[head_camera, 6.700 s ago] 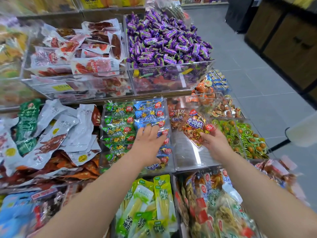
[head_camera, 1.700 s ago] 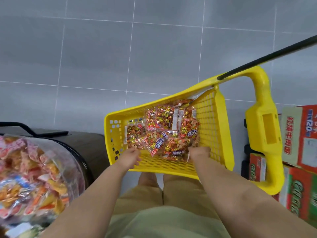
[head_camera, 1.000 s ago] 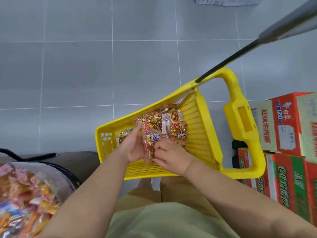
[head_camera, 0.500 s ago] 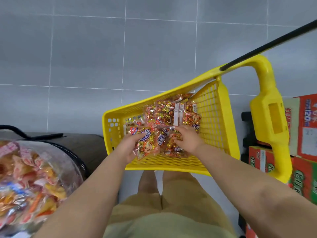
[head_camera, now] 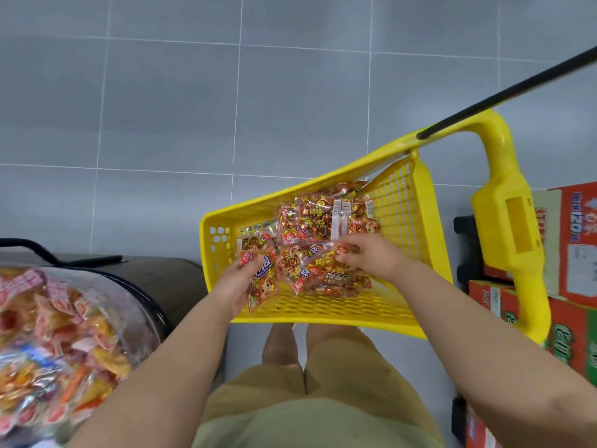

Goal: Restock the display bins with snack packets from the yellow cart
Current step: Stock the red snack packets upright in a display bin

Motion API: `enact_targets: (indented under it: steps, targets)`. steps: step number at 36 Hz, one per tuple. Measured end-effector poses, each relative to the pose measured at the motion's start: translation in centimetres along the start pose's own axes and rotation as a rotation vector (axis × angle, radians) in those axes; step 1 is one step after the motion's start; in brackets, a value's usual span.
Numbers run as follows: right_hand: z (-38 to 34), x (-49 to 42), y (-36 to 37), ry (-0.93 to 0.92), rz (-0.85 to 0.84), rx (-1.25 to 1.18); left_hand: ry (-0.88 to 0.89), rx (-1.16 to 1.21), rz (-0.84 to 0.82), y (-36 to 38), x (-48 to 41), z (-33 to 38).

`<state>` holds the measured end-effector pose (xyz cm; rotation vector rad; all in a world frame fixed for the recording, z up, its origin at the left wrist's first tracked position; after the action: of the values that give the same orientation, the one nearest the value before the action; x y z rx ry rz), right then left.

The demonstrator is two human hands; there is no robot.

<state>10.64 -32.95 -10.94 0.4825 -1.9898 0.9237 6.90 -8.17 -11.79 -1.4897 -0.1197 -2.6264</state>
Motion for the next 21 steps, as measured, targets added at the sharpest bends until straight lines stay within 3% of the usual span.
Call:
enact_targets:
  steps: [3, 7, 11, 14, 19, 21]
  targets:
    - [-1.3, 0.8, -0.8, 0.015, -0.097, -0.239, -0.001, 0.005, -0.073, 1.2, 0.2, 0.4]
    - [-3.8, 1.2, -0.3, 0.028, -0.18, -0.398, -0.025, 0.131, -0.338, 4.3, 1.4, 1.4]
    - [-5.2, 0.8, 1.1, 0.078, -0.183, -0.636, 0.053, 0.279, -0.463, 6.0, 2.1, 3.2]
    - [-5.7, 0.6, 2.6, 0.152, -0.172, -0.807, 0.096, 0.178, -0.403, 6.4, 1.7, 3.6]
    - [-4.8, -1.1, 3.0, 0.182, -0.09, -0.806, 0.079, 0.128, -0.186, 5.2, 0.0, 2.8]
    - [-3.3, -2.4, 1.9, 0.227, 0.03, -0.809, 0.06, 0.097, -0.136, 4.6, -0.6, 2.4]
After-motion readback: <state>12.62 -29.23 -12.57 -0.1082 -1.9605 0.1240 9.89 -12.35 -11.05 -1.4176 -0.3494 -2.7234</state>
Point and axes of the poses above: each hand's wrist, its own x-axis away from the middle knuckle, its own y-axis out of the palm, z = x × y, the point moved 9 cm from there along -x, towards the middle knuckle, and after that the axes turned 14 degrees about y, right-handed, at the moved point
